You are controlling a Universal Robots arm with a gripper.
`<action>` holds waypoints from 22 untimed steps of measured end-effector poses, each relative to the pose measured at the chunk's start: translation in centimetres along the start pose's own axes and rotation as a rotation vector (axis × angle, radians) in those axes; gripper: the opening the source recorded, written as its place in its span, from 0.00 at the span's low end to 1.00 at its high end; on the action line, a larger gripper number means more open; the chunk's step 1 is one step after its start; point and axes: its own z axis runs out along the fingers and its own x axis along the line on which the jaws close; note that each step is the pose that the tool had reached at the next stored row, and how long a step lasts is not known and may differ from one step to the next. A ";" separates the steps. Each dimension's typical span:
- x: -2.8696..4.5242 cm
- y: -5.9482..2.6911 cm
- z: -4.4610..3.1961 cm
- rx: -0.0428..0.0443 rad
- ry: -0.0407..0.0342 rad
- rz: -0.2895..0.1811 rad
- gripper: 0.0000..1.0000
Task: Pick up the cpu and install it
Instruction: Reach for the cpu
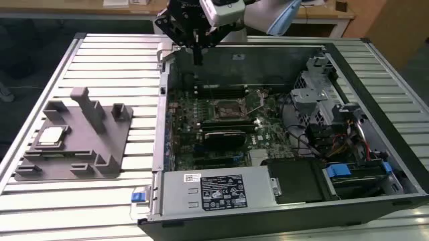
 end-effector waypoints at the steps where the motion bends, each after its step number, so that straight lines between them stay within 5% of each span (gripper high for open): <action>1: 0.00 0.00 0.00 0.0000 0.0000 0.000 0.11; 12: 0.17 -0.01 -0.01 0.0000 0.0000 0.000 0.11; 22: 1.40 -0.11 -0.04 0.0000 0.0000 0.000 0.11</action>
